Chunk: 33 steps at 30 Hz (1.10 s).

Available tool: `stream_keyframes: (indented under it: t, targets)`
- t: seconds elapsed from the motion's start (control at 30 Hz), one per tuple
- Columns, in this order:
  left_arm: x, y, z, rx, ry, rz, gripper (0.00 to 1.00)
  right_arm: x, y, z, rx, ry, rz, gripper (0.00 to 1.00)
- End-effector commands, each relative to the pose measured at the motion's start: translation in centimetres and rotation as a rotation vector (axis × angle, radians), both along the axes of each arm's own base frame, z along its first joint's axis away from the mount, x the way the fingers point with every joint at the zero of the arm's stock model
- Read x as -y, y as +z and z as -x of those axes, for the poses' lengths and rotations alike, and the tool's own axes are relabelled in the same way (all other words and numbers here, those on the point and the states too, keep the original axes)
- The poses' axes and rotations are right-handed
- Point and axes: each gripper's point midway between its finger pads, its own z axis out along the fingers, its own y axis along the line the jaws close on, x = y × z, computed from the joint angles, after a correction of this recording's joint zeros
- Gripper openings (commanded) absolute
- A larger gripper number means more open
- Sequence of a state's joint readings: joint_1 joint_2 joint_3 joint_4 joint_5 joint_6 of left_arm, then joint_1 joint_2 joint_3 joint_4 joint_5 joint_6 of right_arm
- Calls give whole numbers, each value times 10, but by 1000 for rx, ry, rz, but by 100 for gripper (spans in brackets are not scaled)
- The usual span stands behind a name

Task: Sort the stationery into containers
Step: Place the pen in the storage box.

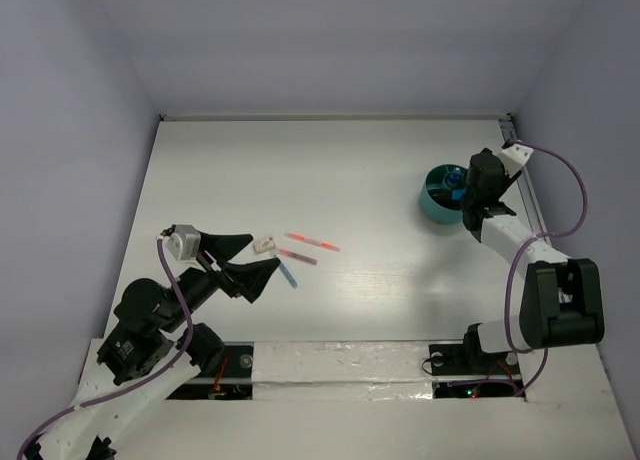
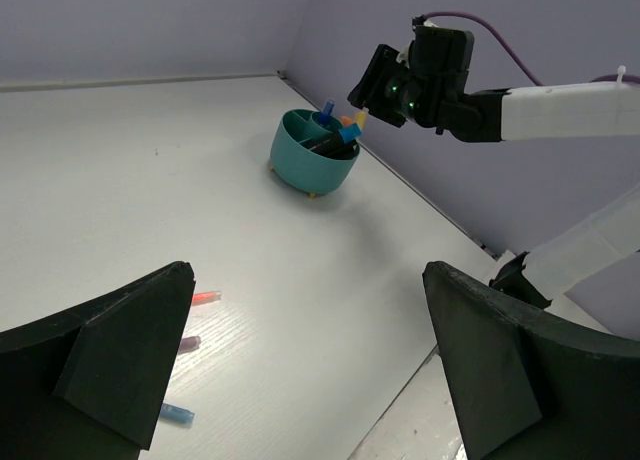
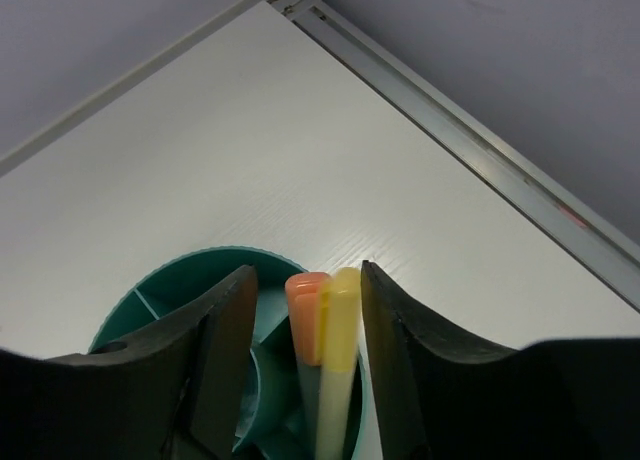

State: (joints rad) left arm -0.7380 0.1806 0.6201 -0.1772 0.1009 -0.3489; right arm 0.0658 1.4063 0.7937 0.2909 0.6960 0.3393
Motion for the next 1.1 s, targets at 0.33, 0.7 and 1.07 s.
stream_keyframes:
  t: [0.33,0.7,1.07]
  targets:
    - [-3,20,1,50,3,28,99,-23,64,6,101,132,-85,75]
    - [-2,18,-3,45,9,20,99,-118,92,-3,8,536,-111,71]
    - [-1,15,-6,37,17,10,99,-179,64,-6,-266,752,-176,76]
